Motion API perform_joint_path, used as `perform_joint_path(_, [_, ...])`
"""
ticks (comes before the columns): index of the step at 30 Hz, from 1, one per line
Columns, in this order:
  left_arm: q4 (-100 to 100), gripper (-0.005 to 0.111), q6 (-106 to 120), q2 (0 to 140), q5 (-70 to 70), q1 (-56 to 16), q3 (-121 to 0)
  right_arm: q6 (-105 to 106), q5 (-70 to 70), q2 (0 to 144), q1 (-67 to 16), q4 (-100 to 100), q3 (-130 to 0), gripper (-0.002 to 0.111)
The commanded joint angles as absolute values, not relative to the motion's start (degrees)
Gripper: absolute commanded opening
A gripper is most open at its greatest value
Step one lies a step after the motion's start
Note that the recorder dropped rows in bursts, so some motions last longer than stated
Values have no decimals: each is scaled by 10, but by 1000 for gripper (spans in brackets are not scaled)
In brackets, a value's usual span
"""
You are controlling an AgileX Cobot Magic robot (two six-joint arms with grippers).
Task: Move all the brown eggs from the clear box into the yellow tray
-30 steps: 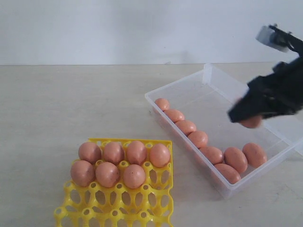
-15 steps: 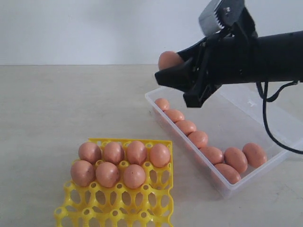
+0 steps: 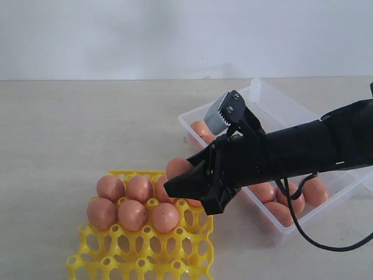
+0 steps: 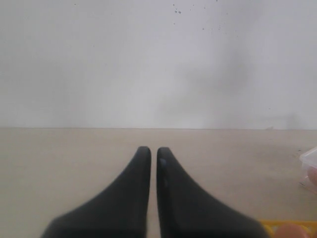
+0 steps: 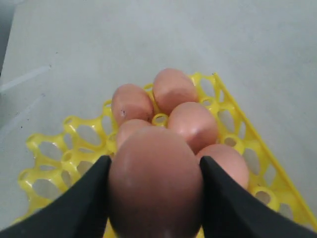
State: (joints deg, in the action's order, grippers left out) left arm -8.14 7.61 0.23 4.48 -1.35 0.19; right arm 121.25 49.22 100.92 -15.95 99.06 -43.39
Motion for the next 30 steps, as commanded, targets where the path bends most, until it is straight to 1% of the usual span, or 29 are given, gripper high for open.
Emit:
perform_joint_path(1, [-83,4,72,0,43,-13,0,1217,469,1013,-159,999,-433,0])
perform_joint_path(8, [-83,4,72,0,43,-13,0,1217,302,1013,-159,970,-468,0])
perform_joint_path(15, [-83,4,72,0,44,-13,0,1217,185,1013,-159,757,-544,0])
perform_joint_path(17, [-83,4,72,0,44,-13,0,1217,125,1010,-159,716,-558,0])
perform_joint_path(20, [-83,4,72,0,44,-13,0,1216,-4,999,-159,716,-563,0])
perform_joint_path(22, [-83,4,72,0,44,-13,0,1210,-63,987,-159,717,-560,0])
perform_joint_path(27, [-83,4,72,0,44,-13,0,1203,-82,933,-159,717,-559,0])
perform_joint_path(28, [-83,4,72,0,44,-13,0,1200,-103,922,-159,717,-559,0])
perform_joint_path(30, [-83,4,72,0,44,-13,0,1181,-199,908,-159,720,-559,0])
